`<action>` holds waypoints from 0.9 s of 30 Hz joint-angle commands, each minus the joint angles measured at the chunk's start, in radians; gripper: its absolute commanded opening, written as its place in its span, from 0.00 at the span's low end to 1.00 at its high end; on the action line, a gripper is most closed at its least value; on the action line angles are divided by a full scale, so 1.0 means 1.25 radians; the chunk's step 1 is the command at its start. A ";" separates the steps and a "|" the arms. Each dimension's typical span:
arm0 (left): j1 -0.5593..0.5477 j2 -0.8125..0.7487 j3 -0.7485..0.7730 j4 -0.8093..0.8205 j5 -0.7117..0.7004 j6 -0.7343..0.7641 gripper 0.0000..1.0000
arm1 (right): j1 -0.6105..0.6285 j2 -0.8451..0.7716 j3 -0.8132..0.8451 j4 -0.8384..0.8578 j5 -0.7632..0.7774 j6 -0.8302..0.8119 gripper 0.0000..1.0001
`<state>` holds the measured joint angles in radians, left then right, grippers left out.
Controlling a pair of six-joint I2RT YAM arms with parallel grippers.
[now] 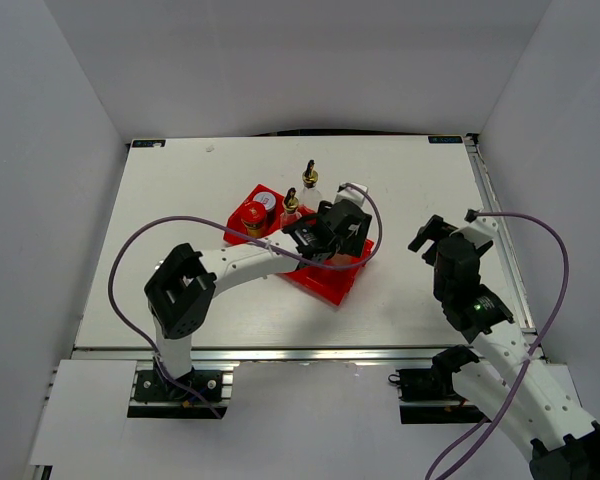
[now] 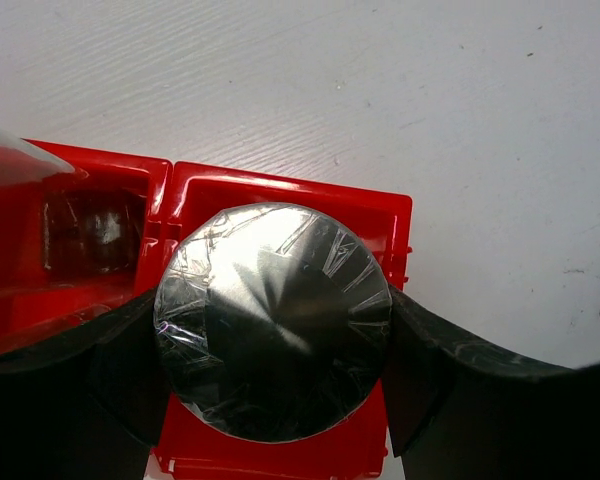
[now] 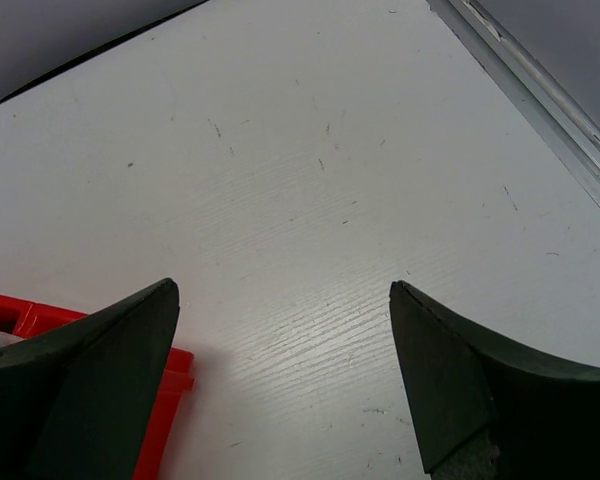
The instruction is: Organize the condiment bottles
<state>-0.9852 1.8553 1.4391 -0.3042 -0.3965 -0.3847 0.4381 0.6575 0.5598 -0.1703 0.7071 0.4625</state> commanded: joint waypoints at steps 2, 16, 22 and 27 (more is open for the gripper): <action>-0.001 -0.017 0.030 0.075 -0.028 0.005 0.74 | -0.004 0.007 0.009 0.020 -0.009 -0.019 0.89; -0.001 -0.042 0.034 0.079 -0.010 0.007 0.98 | -0.003 -0.007 0.010 0.012 -0.005 -0.030 0.89; -0.002 -0.056 0.100 0.012 0.017 0.000 0.98 | -0.004 0.003 0.016 0.012 -0.028 -0.040 0.89; -0.002 -0.069 0.170 -0.100 -0.042 -0.003 0.98 | -0.004 -0.003 0.014 0.015 -0.038 -0.050 0.89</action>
<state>-0.9855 1.8511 1.5799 -0.3347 -0.4080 -0.3820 0.4377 0.6609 0.5598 -0.1761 0.6678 0.4232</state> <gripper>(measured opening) 0.982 0.895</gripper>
